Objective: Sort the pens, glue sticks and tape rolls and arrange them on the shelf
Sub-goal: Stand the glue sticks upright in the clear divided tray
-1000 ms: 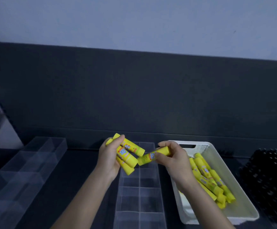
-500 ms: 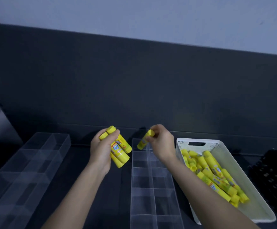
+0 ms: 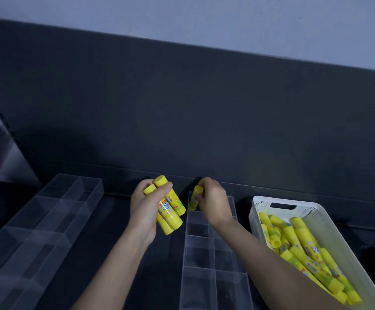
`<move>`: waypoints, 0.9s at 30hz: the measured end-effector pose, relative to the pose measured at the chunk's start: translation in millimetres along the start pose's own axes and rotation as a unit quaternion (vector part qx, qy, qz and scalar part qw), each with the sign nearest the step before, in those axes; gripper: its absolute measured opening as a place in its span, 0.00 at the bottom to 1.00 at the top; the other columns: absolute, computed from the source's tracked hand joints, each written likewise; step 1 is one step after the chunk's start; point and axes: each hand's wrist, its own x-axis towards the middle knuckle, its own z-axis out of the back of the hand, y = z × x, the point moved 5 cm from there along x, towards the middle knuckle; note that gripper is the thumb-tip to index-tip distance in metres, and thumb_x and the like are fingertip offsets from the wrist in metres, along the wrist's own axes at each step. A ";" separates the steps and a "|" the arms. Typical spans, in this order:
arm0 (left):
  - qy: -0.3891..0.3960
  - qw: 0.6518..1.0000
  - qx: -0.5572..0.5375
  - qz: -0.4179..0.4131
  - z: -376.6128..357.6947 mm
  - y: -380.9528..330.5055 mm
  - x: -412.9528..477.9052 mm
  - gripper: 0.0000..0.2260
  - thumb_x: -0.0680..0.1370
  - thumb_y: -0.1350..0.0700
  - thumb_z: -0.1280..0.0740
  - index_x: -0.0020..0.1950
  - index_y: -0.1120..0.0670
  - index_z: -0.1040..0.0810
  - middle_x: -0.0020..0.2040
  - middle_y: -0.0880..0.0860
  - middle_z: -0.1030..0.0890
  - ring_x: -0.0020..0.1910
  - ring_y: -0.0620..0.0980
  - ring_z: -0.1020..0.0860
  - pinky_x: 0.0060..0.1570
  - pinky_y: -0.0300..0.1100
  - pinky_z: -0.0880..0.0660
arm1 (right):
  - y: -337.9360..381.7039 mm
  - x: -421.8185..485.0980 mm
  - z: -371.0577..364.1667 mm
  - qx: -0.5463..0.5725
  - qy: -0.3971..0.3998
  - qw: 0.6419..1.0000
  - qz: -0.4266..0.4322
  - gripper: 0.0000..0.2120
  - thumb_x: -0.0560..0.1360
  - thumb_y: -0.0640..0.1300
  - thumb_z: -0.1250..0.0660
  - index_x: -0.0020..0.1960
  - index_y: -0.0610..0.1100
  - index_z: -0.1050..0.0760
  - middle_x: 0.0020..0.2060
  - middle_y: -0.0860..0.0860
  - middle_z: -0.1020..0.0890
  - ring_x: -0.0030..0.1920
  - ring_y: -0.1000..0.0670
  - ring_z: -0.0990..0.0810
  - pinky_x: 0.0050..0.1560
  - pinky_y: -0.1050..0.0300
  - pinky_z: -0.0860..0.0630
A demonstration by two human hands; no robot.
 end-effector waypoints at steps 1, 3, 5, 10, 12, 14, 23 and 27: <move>0.000 1.000 0.001 -0.001 -0.3 0.3 1.2 0.09 0.71 0.58 0.26 0.47 0.55 0.24 0.35 0.49 0.21 0.33 0.46 0.21 0.31 0.41 0.25 | -0.3 0.3 -0.7 -0.005 0.000 1.000 0.003 0.11 0.71 0.31 0.36 0.52 0.40 0.26 0.47 0.44 0.24 0.42 0.47 0.26 0.40 0.58 0.32; 0.002 1.000 -0.001 0.002 -1.2 0.8 2.4 0.09 0.71 0.58 0.26 0.47 0.54 0.23 0.36 0.50 0.21 0.34 0.48 0.21 0.33 0.43 0.24 | 0.7 -0.5 -0.1 -0.020 0.005 1.000 0.015 0.14 0.71 0.31 0.35 0.55 0.40 0.25 0.48 0.44 0.24 0.44 0.46 0.23 0.41 0.58 0.29; 0.007 1.000 -0.002 0.006 -2.8 1.3 3.0 0.10 0.70 0.58 0.25 0.47 0.54 0.22 0.37 0.51 0.20 0.36 0.50 0.20 0.36 0.46 0.23 | 2.4 -2.6 5.0 -0.019 -0.003 1.000 0.022 0.16 0.72 0.32 0.34 0.58 0.41 0.23 0.51 0.44 0.24 0.48 0.44 0.22 0.48 0.55 0.25; 0.049 0.999 0.001 0.007 -17.0 -5.0 -0.9 0.07 0.69 0.59 0.25 0.42 0.56 0.22 0.36 0.54 0.22 0.34 0.52 0.22 0.37 0.47 0.23 | 16.3 -22.2 22.5 0.133 0.010 0.991 0.015 0.08 0.76 0.43 0.33 0.54 0.45 0.20 0.46 0.49 0.19 0.44 0.54 0.23 0.45 0.63 0.30; 0.090 0.996 0.005 0.006 -28.3 -10.4 -6.8 0.07 0.68 0.59 0.24 0.40 0.56 0.22 0.35 0.55 0.21 0.33 0.52 0.21 0.34 0.46 0.23 | 25.7 -31.9 22.4 0.215 0.082 0.973 0.026 0.05 0.77 0.44 0.34 0.49 0.46 0.19 0.41 0.48 0.18 0.41 0.54 0.24 0.43 0.57 0.28; 0.124 0.992 0.013 0.006 -38.1 -14.9 -14.0 0.08 0.66 0.59 0.23 0.40 0.55 0.21 0.35 0.55 0.19 0.34 0.52 0.20 0.34 0.47 0.21 | 29.5 -37.2 28.0 0.251 0.108 0.961 0.031 0.03 0.76 0.42 0.33 0.46 0.45 0.20 0.37 0.47 0.21 0.38 0.54 0.26 0.41 0.55 0.28; 0.167 0.983 0.078 0.006 -54.1 -17.2 -25.1 0.15 0.63 0.57 0.22 0.47 0.58 0.18 0.40 0.59 0.17 0.35 0.56 0.19 0.32 0.56 0.20 | 22.5 -38.3 49.3 0.239 0.077 0.967 0.038 0.06 0.70 0.37 0.29 0.47 0.43 0.22 0.41 0.47 0.17 0.42 0.49 0.20 0.44 0.57 0.23; 0.106 0.992 0.070 -0.007 -45.0 -13.2 -14.9 0.10 0.69 0.56 0.23 0.46 0.57 0.18 0.37 0.50 0.18 0.37 0.45 0.19 0.33 0.38 0.24 | 7.0 -28.2 54.3 0.189 -0.015 0.982 -0.026 0.09 0.69 0.38 0.29 0.44 0.48 0.26 0.37 0.54 0.19 0.39 0.54 0.21 0.37 0.71 0.29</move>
